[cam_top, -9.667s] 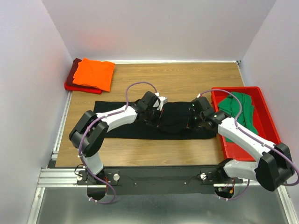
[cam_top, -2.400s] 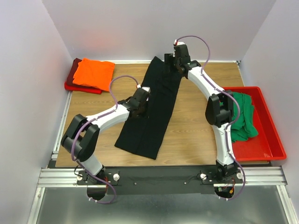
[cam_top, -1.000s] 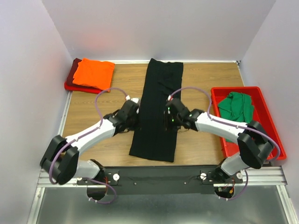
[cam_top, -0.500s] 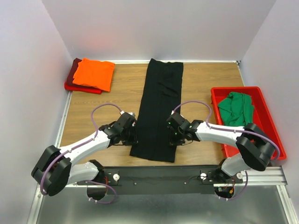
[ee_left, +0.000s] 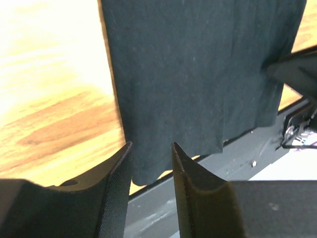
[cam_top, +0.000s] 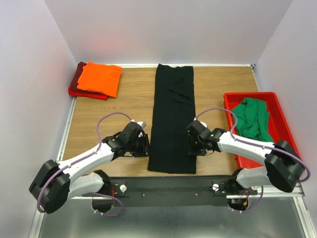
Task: Fold and stack the t-shirts
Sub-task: Fold the tshirt
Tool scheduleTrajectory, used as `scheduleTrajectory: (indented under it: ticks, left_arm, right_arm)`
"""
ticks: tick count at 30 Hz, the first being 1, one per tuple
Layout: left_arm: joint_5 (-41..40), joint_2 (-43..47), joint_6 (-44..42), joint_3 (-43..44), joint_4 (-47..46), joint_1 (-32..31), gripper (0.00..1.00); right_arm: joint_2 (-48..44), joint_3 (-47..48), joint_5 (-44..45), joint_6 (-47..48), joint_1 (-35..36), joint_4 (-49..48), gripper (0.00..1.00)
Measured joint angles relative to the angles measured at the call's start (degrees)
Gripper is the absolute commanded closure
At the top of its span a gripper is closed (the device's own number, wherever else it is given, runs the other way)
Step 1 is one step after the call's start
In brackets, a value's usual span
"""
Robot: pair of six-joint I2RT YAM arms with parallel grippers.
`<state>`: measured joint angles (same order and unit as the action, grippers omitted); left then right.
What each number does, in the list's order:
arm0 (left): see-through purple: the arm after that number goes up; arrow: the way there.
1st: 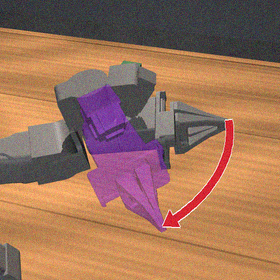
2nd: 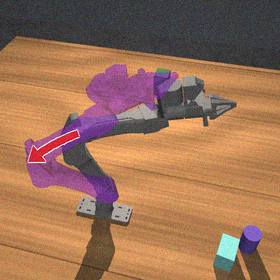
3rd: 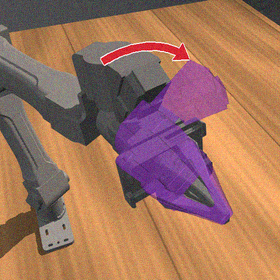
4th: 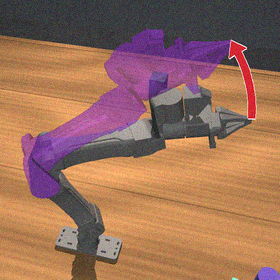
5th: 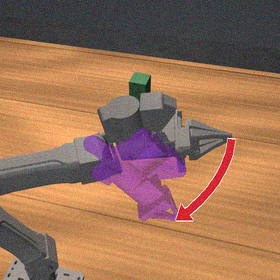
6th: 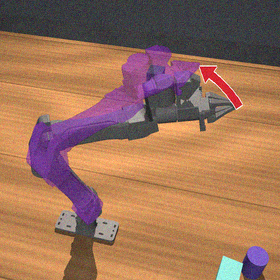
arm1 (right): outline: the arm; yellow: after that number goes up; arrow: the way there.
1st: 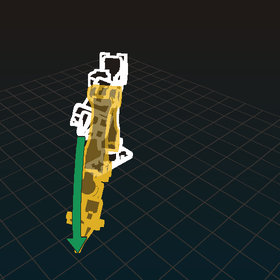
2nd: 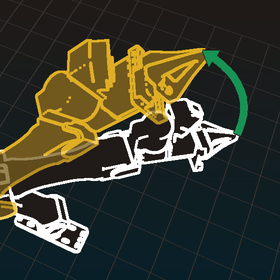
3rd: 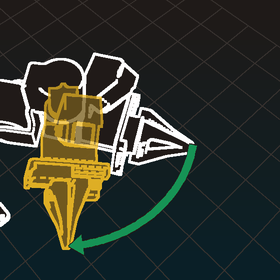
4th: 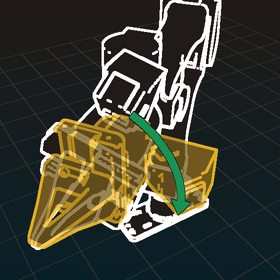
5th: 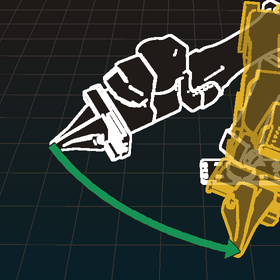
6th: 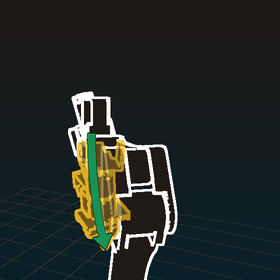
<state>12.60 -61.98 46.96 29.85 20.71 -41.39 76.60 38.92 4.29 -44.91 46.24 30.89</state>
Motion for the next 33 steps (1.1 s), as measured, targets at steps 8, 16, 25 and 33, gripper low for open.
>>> scheduleTrajectory:
  ticks: [8,16,25,33]
  left_arm:
    - [1.1,1.0,0.1,-0.9,0.5,-2.7,0.52]
    - [1.0,0.6,2.3,-2.3,3.4,-4.7,0.54]
    - [0.1,-1.3,4.3,-2.3,5.1,-7.1,0.59]
    - [-0.2,-2.5,5.3,-3.1,5.0,-8.1,0.65]
  right_arm:
    - [-7.9,1.2,-0.9,0.4,-1.2,5.7,0.42]
    - [-13.2,-3.1,-5.9,-1.6,-1.2,8.5,0.42]
    - [-13.7,-9.5,-10.4,-3.7,-1.2,8.8,0.45]
    - [-13.6,-11.2,-12.6,-4.8,-1.3,7.3,0.5]
